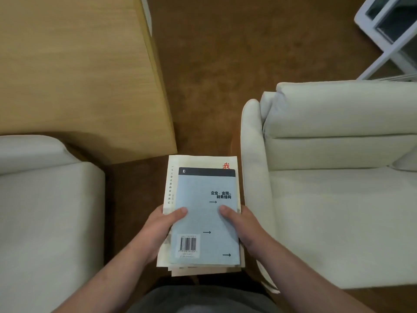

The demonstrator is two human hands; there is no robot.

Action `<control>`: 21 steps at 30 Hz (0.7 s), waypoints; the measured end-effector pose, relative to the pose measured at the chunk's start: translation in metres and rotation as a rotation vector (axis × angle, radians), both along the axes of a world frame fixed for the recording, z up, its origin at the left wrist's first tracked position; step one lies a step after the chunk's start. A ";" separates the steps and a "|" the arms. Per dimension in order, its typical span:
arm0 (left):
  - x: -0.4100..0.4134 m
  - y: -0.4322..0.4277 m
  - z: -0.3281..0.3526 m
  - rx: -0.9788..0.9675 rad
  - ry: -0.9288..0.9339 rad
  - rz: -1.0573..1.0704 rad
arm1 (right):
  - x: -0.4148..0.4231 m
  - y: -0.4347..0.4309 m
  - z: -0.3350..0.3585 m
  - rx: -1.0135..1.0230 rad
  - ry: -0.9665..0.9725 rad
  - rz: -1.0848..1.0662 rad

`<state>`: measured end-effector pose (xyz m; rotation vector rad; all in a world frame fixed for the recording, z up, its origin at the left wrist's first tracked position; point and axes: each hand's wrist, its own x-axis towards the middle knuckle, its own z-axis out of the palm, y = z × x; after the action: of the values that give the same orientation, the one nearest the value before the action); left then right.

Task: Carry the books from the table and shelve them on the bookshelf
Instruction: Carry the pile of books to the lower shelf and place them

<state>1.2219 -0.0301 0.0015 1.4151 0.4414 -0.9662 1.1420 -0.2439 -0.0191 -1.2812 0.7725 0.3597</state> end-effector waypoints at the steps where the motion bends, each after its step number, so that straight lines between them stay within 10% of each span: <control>1: 0.016 -0.008 0.001 -0.009 0.000 -0.003 | 0.016 -0.007 0.001 0.001 -0.007 -0.002; 21: 0.357 -0.139 0.006 -0.012 -0.032 -0.137 | 0.327 -0.122 0.029 -0.027 -0.038 -0.177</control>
<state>1.5789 -0.1694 0.0080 1.4624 0.3175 -1.0528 1.4692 -0.3662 0.0099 -1.2310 0.8543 0.1822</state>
